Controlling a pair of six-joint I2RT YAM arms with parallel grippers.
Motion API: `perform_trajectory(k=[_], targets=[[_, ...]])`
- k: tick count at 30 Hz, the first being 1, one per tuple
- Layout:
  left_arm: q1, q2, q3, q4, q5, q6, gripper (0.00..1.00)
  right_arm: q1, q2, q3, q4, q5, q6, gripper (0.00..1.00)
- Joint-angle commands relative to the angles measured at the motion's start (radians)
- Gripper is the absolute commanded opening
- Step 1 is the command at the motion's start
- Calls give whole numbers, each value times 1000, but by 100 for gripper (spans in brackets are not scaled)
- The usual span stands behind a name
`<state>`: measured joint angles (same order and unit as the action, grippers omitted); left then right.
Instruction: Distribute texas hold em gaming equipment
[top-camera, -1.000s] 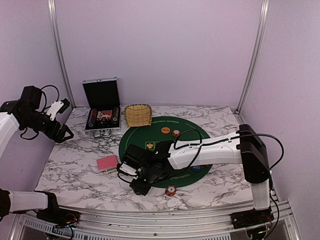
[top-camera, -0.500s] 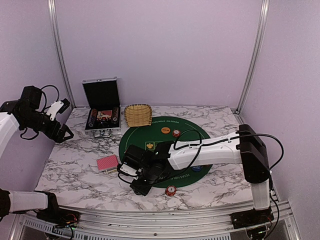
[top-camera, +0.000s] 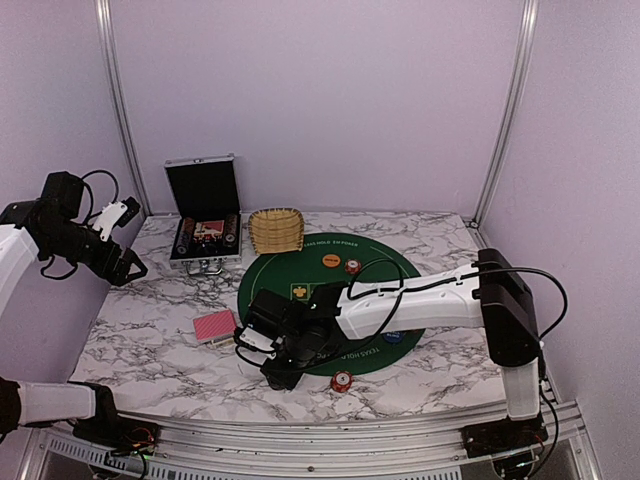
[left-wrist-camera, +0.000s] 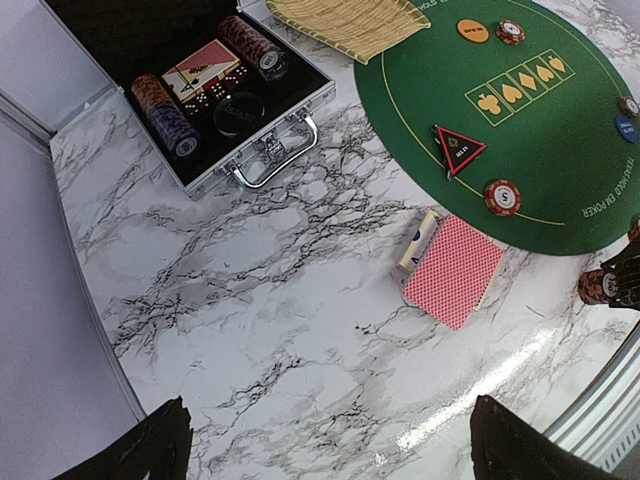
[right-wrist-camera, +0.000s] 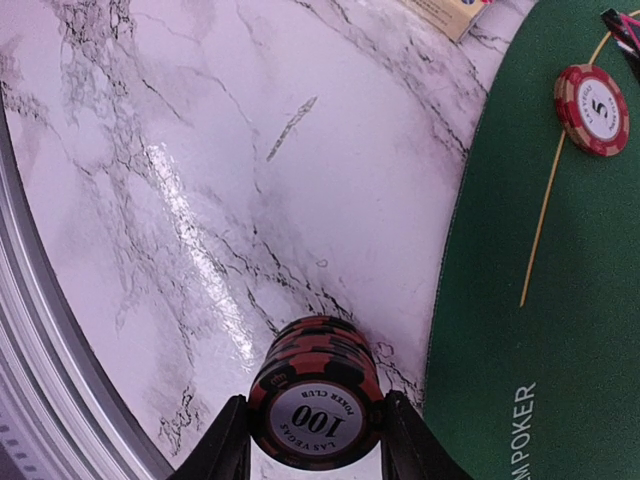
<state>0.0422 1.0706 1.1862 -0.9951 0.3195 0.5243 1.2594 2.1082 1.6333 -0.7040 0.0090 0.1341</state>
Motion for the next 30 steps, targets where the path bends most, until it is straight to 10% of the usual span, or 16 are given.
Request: perform_trajectory(k=[1,30], targets=[[-2,-19,9,-28,-1,8,99,11,-41,32,-4,2,9,17],[-2,-18,18,-31,-8,6,99,-242,-193,40,-59,90,-1,14]])
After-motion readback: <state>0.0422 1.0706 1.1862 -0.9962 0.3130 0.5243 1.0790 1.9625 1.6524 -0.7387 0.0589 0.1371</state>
